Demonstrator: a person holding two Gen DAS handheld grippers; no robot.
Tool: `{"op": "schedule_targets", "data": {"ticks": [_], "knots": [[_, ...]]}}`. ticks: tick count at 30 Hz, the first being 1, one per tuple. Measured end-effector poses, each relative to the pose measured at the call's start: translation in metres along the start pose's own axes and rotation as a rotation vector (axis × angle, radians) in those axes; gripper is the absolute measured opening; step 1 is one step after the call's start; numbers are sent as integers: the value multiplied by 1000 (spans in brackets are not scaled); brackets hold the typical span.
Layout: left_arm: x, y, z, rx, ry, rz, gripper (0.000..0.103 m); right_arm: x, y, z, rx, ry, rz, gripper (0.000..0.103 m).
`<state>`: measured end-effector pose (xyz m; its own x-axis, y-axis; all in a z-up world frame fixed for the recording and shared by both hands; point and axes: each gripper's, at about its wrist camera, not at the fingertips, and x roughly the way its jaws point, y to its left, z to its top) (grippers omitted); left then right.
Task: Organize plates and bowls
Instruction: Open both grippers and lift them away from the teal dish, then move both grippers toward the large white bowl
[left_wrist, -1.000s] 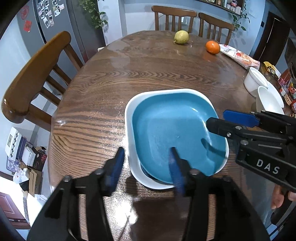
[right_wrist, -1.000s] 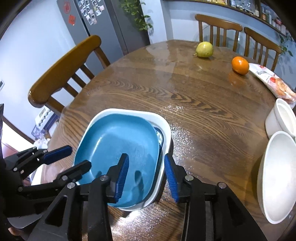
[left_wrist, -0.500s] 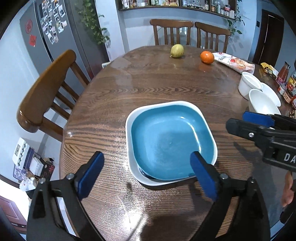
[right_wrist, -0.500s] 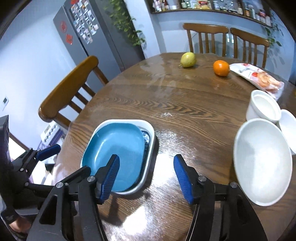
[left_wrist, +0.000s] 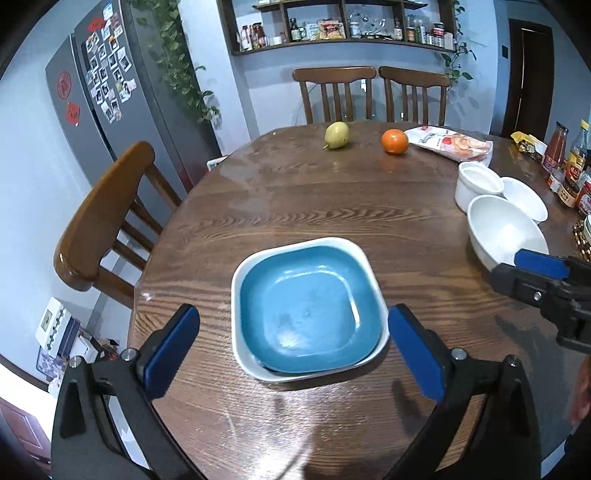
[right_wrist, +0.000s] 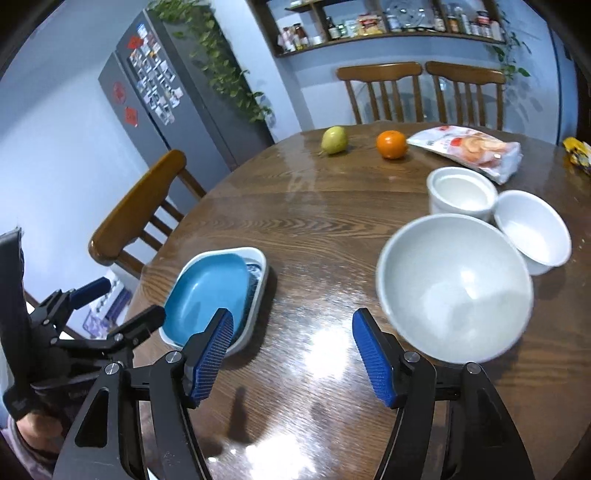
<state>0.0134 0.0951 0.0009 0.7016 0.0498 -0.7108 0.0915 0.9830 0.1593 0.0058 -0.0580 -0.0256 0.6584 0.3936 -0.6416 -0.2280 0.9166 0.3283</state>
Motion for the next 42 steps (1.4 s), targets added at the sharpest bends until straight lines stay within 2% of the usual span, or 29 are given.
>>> {"op": "schedule_targets", "data": {"ticks": [10,27,35,42], "knots": [[-5,-53,10,91,-15,-37,102,-43,-54,-7,97,-72,-93,68],[-14,-125,21,196,-5,-145,102,-99,-133,-21,208,-94,-254,69],[-4,-142,26,184,37,-174,102,-115,-157,-20,221,-93,-299,69],[14,-156,38,128,74,-175,102,-109,-169,-13,210,-66,-293,69]]}}
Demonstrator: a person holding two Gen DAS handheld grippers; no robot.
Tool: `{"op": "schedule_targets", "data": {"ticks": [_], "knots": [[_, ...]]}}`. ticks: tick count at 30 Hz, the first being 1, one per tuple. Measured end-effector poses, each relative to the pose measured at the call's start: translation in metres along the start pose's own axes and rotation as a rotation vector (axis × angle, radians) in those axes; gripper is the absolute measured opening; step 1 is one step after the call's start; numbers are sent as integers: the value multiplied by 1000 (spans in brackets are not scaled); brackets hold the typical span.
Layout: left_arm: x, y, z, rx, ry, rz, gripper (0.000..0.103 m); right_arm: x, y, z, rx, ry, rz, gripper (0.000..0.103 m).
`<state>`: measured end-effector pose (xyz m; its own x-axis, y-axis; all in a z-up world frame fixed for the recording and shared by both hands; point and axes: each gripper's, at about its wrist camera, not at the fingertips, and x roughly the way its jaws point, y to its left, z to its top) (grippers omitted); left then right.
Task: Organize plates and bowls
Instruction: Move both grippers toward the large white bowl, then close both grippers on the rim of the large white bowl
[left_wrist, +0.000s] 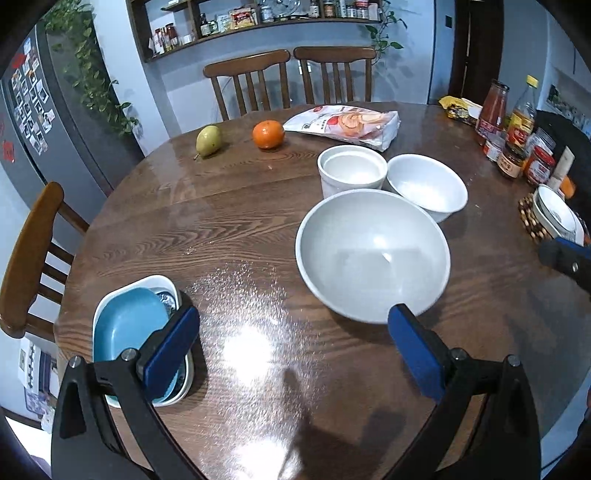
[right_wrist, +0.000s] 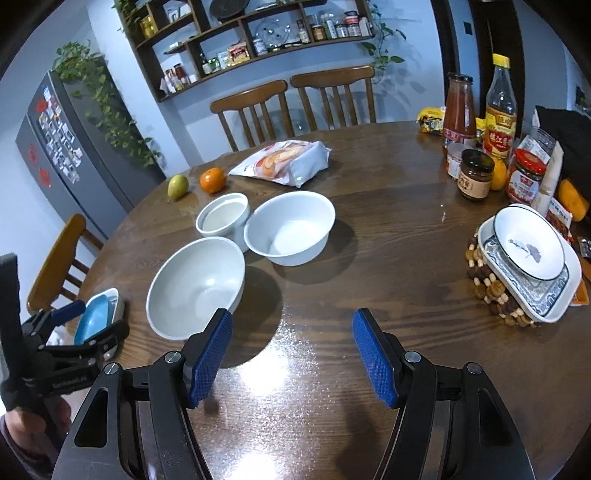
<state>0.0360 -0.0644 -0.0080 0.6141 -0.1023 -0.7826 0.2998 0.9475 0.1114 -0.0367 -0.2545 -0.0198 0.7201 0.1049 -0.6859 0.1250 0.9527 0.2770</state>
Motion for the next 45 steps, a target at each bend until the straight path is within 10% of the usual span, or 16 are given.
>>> {"op": "schedule_targets", "data": {"ticks": [23,30,35,45], "knots": [[67,0,21,-77,146,-42,99,92,23,16,-44,183,133,69],[80,1,22,-83,193,-78,74,111,32,16,-65,229,136,68],[85,1,18,-79,209,-104,42,122,32,14,-56,269,147,45],[80,-8,13,-47,191,-135,23,120,43,7,-69,281,149,22]]}}
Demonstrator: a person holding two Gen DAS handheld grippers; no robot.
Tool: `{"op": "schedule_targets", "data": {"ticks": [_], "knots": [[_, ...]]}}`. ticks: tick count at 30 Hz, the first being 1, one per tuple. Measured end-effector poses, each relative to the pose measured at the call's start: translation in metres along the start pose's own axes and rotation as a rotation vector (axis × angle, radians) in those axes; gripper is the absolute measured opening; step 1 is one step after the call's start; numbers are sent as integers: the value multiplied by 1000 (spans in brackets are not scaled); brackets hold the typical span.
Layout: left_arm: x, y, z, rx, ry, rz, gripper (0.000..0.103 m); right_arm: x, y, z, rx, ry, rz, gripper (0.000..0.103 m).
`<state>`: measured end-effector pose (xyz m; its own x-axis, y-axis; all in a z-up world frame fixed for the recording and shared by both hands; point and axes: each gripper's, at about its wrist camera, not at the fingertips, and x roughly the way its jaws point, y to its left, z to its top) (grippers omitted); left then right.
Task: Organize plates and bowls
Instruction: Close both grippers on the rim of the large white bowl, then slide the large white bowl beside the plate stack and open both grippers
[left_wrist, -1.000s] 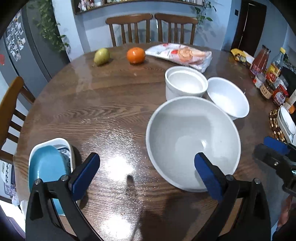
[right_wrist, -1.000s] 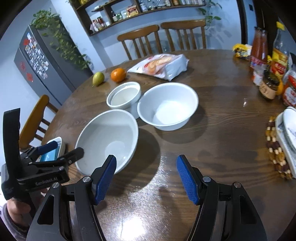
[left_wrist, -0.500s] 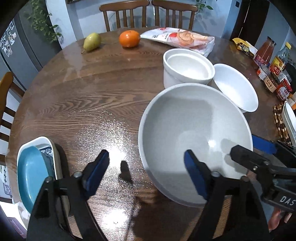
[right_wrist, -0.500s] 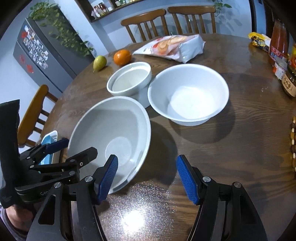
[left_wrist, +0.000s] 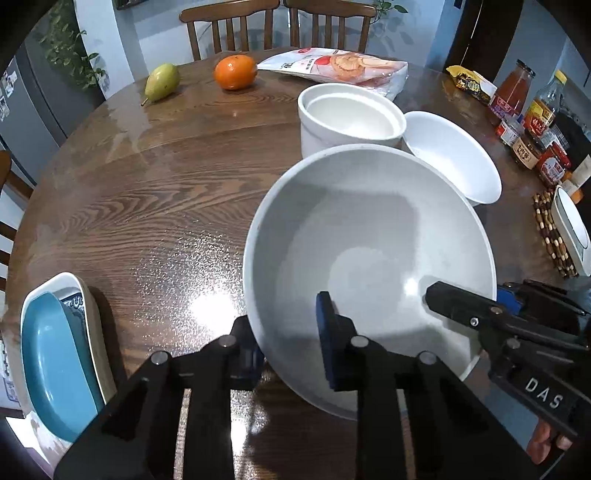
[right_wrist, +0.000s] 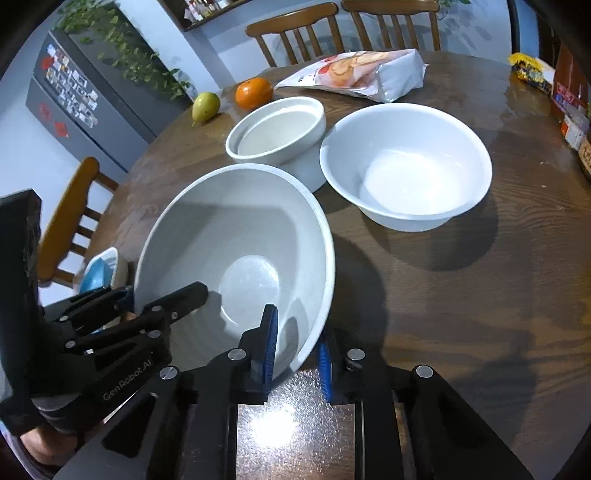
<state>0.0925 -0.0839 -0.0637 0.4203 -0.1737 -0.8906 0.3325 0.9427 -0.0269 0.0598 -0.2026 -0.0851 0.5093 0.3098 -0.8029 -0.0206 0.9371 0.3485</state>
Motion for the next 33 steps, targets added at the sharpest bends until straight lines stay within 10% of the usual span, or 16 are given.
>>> {"op": "schedule_targets", "data": {"ticks": [33], "knots": [[-71,41,-43,-63,-116,20,23,-33,70,-26,-84,-43,22,22]]}}
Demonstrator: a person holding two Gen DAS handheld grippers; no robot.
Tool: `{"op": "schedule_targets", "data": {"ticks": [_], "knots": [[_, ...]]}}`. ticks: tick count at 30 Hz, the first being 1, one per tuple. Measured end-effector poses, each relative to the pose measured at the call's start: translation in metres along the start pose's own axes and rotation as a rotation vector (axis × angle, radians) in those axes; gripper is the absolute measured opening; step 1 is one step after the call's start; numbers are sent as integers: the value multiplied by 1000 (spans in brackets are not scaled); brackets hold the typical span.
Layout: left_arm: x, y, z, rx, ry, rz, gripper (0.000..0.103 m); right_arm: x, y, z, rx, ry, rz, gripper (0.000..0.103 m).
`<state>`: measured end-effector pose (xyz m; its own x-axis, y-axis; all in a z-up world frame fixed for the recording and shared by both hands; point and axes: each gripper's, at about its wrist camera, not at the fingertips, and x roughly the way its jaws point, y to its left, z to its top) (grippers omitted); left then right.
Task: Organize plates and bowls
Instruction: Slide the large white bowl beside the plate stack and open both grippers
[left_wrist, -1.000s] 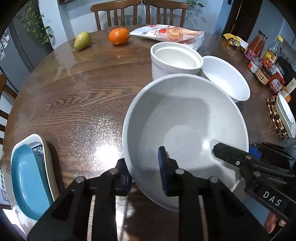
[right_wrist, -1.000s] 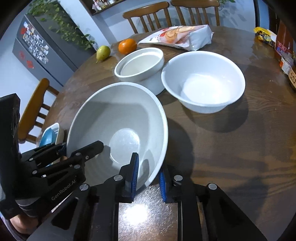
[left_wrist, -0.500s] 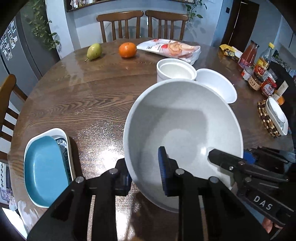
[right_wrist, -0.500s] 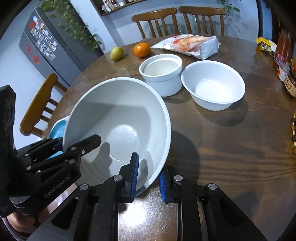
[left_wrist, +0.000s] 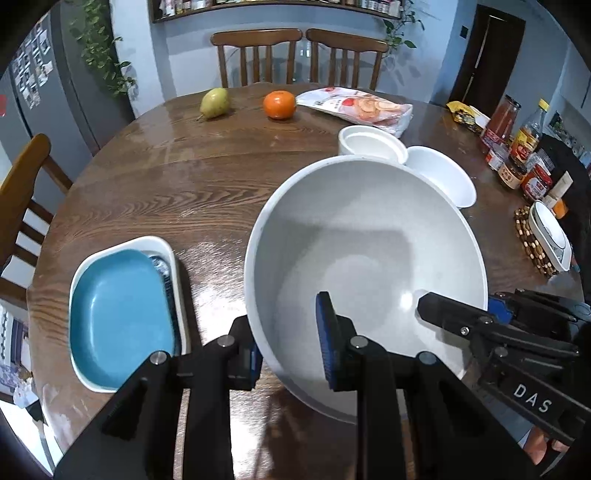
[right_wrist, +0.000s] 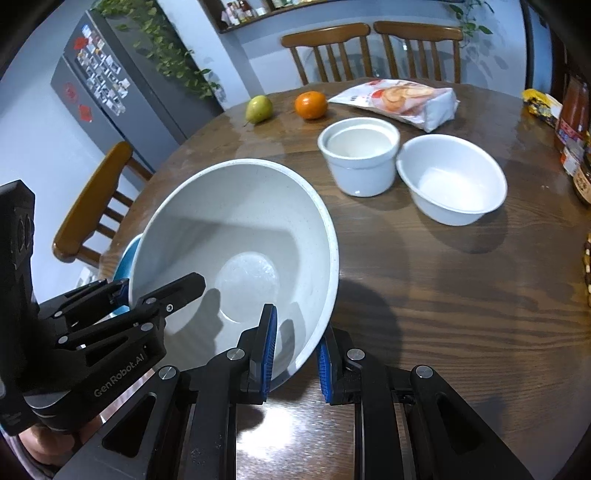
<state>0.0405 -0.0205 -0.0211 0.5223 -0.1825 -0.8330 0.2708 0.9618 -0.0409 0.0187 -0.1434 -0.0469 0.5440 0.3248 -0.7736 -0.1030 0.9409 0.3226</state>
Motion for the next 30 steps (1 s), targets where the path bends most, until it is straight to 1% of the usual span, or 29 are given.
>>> {"op": "schedule_targets", "data": {"ticks": [6,10,15,20,30], "knots": [[8,20,-6,-43,30,34,22,24,11,1,-5,56,41,22],[14,30,-6,-67,44,50,22,34,18,2,-20,78,46,22],[19,33,-3,-64,49,61,22,40,21,5,-22,90,43,22],[29,35,-1,-60,70,67,22,46,18,6,-13,103,38,22],[37,36,2,-47,84,62,22,54,17,10,-12,107,9,22]]}}
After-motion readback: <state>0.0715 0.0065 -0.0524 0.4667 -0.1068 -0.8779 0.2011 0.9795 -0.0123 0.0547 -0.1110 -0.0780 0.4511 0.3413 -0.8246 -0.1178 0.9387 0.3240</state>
